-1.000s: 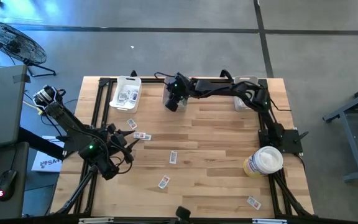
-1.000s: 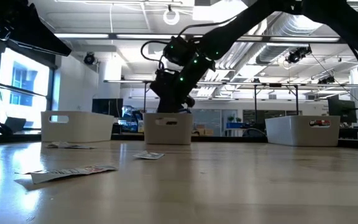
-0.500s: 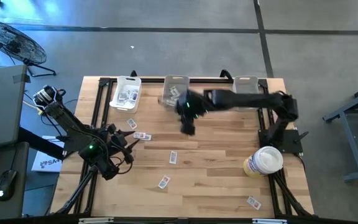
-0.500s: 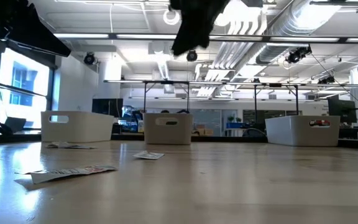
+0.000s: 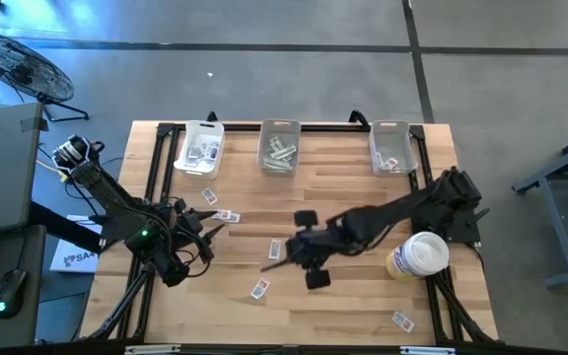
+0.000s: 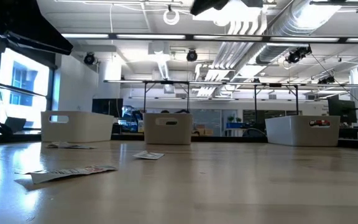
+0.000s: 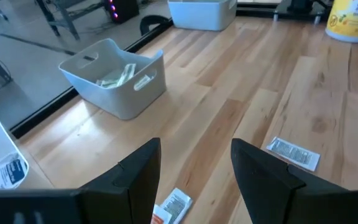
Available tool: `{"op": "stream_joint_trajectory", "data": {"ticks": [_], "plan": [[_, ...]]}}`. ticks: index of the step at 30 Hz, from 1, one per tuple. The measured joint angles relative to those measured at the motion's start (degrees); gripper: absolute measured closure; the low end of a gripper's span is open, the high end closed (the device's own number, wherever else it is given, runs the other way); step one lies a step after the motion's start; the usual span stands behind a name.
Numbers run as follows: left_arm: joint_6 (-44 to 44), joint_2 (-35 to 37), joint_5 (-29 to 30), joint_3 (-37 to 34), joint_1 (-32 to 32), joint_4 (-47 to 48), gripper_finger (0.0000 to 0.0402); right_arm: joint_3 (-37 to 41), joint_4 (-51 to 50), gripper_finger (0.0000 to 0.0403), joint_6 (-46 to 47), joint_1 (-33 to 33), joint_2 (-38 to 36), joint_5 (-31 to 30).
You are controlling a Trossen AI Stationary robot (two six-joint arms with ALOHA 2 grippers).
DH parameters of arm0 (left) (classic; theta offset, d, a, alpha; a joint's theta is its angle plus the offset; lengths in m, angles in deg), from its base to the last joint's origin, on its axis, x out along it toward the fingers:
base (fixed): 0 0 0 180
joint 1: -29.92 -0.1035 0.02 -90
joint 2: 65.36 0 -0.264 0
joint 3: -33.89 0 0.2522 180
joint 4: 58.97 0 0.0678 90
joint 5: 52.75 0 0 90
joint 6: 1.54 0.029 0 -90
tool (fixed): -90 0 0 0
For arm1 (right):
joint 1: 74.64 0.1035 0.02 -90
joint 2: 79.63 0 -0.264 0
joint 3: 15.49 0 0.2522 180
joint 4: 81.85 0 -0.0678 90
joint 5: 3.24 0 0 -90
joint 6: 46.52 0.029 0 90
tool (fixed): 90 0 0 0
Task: Pick & Place First Aid Supplies
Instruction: Put the orange pad into the right gray bin
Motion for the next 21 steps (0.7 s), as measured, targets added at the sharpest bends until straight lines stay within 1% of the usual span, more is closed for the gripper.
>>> {"op": "stream_joint_trajectory", "data": {"ticks": [4, 8, 10, 14, 17, 21], "plan": [[0.02, 0.0, 1.0, 0.0, 0.0, -1.06, 0.0209, 0.0, 8.4, 0.0289, -5.58, 1.43, 4.67, -4.33], [0.0, 0.0, 2.36, 0.02, 0.0, -1.11, 0.0209, 0.0, 15.18, 0.0288, -8.78, 0.55, 10.78, -4.17], [0.0, 0.0, 2.35, 0.0, 0.0, -1.09, 0.0209, 0.0, 16.27, 0.0288, -8.45, -0.16, 13.49, -4.86], [0.15, 0.0, 2.35, 0.0, 0.0, -1.05, 0.0209, 0.04, 13.62, 0.0288, -3.13, -2.58, 16.23, -9.84], [0.31, 0.0, 2.41, 0.0, 0.0, -1.03, 0.0209, 0.02, 13.89, 0.0288, 0.47, -5.43, 16.8, -8.81], [0.46, 0.0, 2.42, 0.0, 0.0, -1.02, 0.0209, 0.02, 14.81, 0.0289, -2.97, -8.12, 18.21, -4.17]]}}
